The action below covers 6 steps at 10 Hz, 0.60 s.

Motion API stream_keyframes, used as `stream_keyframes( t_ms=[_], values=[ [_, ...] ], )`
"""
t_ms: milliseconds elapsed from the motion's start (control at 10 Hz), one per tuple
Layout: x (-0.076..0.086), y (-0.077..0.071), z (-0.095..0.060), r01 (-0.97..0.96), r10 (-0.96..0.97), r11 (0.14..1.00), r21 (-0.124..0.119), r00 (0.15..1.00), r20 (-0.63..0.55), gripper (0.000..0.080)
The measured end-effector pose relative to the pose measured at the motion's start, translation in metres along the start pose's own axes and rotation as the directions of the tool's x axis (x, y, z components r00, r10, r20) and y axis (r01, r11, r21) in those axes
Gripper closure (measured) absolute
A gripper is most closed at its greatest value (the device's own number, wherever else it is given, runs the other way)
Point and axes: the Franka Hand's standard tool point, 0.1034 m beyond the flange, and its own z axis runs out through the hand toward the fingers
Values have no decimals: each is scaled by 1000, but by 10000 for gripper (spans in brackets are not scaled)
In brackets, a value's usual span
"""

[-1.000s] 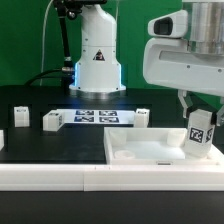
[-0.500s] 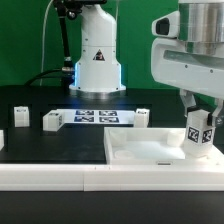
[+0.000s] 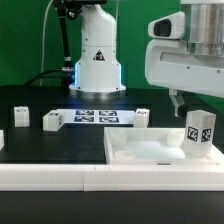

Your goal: Assemble one leg

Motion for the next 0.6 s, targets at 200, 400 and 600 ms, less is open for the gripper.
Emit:
stream_keyframes(
  t_ms=[200, 400, 600],
  values=[
    [-4, -4, 0, 195, -195, 981, -3, 981, -3, 151],
    [-7, -7, 0, 413, -413, 911, -25, 911, -15, 151],
    [-5, -6, 1, 584, -584, 811, -33, 811, -18, 151]
  ],
)
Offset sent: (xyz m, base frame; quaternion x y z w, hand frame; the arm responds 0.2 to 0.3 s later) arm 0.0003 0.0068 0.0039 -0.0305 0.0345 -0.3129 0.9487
